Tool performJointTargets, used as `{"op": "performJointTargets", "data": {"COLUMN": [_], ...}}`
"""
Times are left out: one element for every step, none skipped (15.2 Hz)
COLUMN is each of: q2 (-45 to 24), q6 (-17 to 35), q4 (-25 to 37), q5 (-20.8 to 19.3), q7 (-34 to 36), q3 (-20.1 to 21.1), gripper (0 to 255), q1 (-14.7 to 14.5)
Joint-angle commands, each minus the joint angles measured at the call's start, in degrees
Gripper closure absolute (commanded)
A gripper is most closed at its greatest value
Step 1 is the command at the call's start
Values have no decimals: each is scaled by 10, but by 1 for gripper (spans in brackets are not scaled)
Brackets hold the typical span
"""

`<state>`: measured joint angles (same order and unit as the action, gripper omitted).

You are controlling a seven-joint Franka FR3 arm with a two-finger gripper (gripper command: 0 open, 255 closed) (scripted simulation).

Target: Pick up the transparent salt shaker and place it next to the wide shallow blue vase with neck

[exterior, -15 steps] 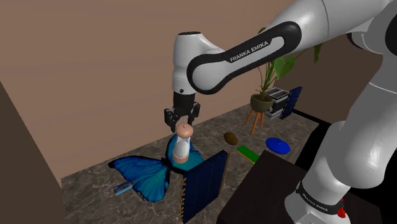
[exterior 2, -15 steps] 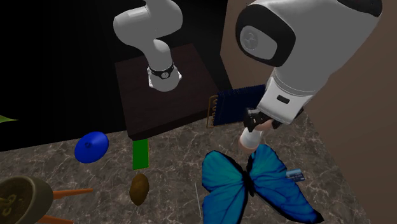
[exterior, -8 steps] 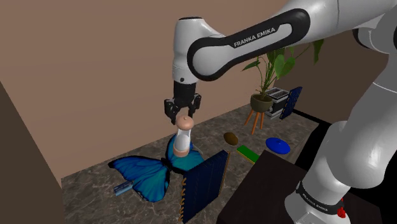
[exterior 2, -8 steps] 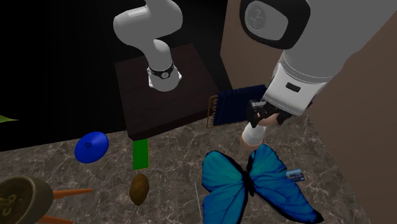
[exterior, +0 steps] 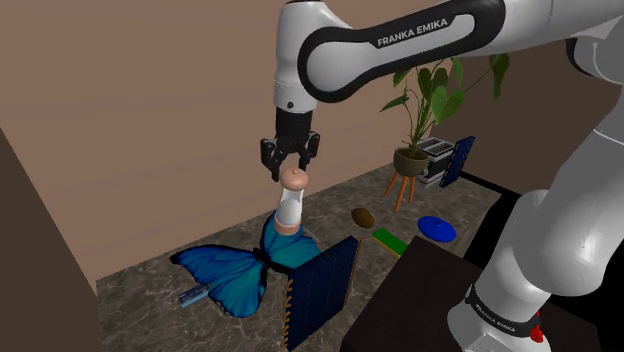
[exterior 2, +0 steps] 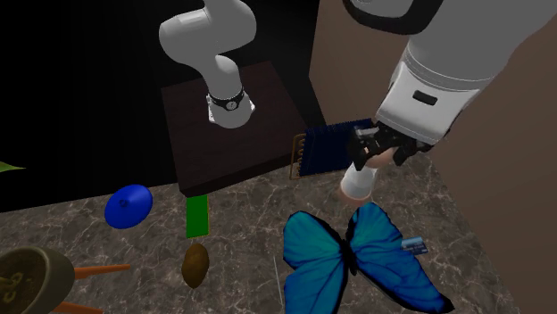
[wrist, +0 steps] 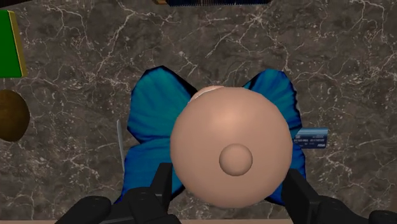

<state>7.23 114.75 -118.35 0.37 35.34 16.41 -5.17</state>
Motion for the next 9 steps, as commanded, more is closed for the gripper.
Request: {"op": "performJointTargets", "data": {"q2": [19,31,43,55,66,76,86,96,105], "q6": [-1,0,1,2,3,3,3,3,3], "q4": [-17,-30,-43,-55,-67,-77,-88,-97,-106], "q5": [5,8,10,12,13,14,14,14,14], "q7": [-22,-36,-51,-65,-80,-94,-108,-122,-137], "q3": [-12,-20,-28,-37,-46,-55,-64,-73,-83], "gripper": [255,255,255,255,255,255,255,255,255], "q1": [7,12,17,22,26,31,36,41,46]}}
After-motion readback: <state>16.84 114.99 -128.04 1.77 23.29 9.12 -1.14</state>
